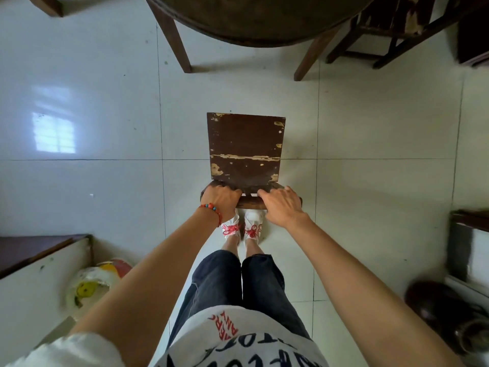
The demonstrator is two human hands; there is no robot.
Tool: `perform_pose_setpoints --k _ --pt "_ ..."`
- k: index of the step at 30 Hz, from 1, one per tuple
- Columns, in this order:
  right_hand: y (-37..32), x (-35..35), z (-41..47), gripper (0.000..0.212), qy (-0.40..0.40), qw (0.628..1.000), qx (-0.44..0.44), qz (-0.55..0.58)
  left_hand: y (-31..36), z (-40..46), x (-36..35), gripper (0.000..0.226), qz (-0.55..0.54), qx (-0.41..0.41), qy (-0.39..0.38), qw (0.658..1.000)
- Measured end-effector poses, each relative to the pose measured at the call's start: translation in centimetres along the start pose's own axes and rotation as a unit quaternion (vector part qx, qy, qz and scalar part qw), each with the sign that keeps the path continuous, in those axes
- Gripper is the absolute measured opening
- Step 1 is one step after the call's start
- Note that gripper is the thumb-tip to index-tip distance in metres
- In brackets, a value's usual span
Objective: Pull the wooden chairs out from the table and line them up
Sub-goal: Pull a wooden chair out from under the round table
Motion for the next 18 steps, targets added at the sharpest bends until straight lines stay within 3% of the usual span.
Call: perform_pose_setpoints --k 18 --pt "-1.1 -5.6 0.0 0.048 -0.049 0.998 0.024 0.024 0.4 -0.5 -5.3 0.040 -0.056 0.027 -0.087 0.994"
Point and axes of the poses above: each hand's wrist, its own z-axis towards the middle knuckle, its own x-axis out of the back of the hand, y = z × x, the point moved 1 cm from there along z, towards the middle knuckle, and after that the axes turned 11 degrees about -y, right-handed, at the moved point
